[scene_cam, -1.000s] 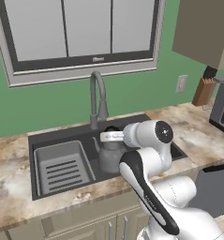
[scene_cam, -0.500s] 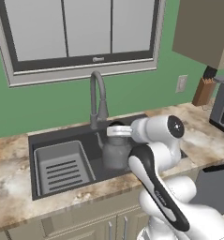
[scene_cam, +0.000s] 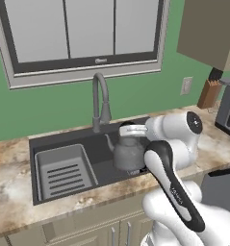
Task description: Open the cabinet, pick the kettle from the cabinet, and place it in the sink.
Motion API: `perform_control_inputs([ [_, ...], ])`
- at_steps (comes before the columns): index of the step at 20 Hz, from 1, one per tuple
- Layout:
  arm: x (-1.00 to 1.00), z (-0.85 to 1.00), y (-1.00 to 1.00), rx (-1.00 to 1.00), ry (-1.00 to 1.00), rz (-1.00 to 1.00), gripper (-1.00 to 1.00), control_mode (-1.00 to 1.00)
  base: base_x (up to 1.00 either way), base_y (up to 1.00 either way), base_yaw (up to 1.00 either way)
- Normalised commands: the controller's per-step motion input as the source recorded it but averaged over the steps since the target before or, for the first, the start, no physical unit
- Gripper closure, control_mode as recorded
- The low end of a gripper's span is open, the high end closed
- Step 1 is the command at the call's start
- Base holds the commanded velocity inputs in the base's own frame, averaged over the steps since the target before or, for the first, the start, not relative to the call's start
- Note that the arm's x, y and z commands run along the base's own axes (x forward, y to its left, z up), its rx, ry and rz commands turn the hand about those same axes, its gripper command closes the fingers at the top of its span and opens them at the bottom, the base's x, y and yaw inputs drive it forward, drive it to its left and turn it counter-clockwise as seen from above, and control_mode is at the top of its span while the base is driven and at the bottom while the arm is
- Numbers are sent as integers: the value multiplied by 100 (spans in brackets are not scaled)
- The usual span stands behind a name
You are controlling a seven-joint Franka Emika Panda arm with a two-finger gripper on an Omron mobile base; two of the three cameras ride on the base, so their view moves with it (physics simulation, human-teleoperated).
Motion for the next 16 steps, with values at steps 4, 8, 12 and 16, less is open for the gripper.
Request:
perform_control_inputs([
  [4,0,-1,-30,0,0,16,100,-100,0,0,0],
  [8,0,-8,-33,0,-1,24,100,-100,0,0,0],
  [12,1,-15,-33,-5,0,27,100,-100,0,0,0],
  [16,11,-17,-30,-2,0,26,100,-100,0,0,0],
])
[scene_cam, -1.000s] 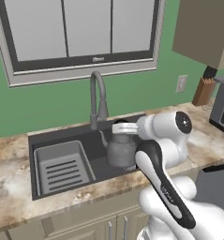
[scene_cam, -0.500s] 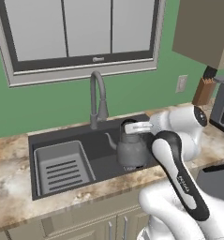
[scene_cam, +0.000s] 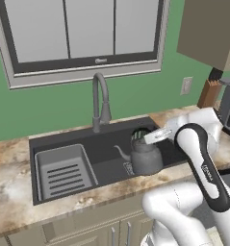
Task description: Open the cabinet, pick the kettle from the cabinet, and place it in the sink.
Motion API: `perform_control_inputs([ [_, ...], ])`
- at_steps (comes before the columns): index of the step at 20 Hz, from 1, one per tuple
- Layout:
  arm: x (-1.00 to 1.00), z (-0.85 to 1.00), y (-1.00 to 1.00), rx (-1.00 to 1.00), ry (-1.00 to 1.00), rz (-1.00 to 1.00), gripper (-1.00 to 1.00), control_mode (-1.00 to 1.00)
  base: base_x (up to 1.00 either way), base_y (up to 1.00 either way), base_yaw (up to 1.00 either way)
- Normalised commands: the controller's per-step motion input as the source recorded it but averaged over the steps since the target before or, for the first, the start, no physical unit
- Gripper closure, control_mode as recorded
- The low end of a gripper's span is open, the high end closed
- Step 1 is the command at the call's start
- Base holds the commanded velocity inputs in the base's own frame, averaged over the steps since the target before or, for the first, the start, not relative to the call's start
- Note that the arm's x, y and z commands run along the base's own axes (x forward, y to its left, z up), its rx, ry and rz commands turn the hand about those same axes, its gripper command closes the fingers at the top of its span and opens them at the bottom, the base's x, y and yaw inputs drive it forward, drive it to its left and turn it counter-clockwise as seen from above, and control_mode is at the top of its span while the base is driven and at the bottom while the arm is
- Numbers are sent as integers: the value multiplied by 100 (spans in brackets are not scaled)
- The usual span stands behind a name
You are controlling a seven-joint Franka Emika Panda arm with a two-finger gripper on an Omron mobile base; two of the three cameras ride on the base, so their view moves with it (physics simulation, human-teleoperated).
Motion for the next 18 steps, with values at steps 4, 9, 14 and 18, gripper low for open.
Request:
perform_control_inputs([
  [4,22,-14,-25,-1,0,29,100,-100,0,0,0],
  [9,35,-7,-18,0,0,26,100,-100,0,0,0],
  [14,44,-6,-11,0,0,23,100,-100,0,0,0],
  [18,51,-4,-6,0,0,21,100,-100,0,0,0],
])
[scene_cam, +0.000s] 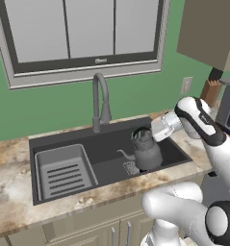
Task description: Open the cabinet, pick the kettle from the cabinet, and place it in the sink.
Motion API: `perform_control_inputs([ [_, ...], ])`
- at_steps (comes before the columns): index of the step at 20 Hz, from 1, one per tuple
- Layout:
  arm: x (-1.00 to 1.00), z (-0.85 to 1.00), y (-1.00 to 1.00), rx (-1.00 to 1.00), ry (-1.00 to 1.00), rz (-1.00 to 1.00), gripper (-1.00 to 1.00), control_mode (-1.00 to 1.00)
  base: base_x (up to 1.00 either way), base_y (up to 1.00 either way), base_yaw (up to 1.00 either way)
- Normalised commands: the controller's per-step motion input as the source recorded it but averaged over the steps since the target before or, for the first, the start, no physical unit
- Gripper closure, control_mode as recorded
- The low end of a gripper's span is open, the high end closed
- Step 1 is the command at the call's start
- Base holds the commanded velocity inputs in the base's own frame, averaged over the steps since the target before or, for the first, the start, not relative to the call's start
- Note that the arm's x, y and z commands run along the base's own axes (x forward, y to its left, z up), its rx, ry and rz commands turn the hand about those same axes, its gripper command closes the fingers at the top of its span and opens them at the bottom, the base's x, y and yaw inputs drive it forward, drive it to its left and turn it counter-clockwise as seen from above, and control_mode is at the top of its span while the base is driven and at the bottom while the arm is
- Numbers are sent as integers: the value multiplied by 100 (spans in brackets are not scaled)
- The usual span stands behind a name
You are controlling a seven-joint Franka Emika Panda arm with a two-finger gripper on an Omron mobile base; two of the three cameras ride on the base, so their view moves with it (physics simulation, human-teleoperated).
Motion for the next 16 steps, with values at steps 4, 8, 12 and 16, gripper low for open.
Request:
perform_control_inputs([
  [4,51,-5,-5,1,0,20,100,-100,0,0,0],
  [8,48,-10,-2,0,0,19,100,-100,0,0,0],
  [12,42,-20,2,0,0,13,100,-100,0,0,0],
  [16,36,-22,6,0,0,11,100,-100,0,0,0],
])
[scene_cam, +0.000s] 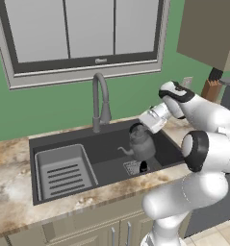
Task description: Open the cabinet, pick the kettle from the cabinet, and place it in the sink.
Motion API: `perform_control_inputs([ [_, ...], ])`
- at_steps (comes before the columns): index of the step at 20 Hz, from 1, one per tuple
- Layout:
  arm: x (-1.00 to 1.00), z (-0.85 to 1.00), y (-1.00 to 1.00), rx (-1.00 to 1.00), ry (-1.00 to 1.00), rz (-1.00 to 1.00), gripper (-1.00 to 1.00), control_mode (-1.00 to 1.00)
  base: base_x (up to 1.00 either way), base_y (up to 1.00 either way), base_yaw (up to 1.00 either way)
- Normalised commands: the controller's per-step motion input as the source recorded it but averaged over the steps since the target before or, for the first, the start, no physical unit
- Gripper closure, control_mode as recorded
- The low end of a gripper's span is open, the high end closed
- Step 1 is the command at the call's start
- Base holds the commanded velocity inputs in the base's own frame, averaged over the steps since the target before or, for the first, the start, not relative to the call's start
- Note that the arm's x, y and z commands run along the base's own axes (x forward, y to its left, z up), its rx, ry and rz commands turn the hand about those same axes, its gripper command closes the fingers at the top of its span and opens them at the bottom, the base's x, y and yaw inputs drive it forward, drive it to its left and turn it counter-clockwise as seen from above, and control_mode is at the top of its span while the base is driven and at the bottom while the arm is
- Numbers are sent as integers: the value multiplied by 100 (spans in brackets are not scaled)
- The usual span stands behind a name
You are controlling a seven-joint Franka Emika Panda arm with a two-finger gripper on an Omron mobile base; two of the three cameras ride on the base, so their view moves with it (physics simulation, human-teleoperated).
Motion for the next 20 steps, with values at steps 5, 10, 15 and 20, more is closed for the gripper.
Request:
perform_control_inputs([
  [5,25,-26,7,7,-7,9,100,-100,0,0,0],
  [10,16,-31,13,8,-13,5,100,-100,0,0,0],
  [15,21,-23,15,2,-12,4,100,-100,0,0,0],
  [20,21,-18,16,0,-7,0,100,-100,0,0,0],
])
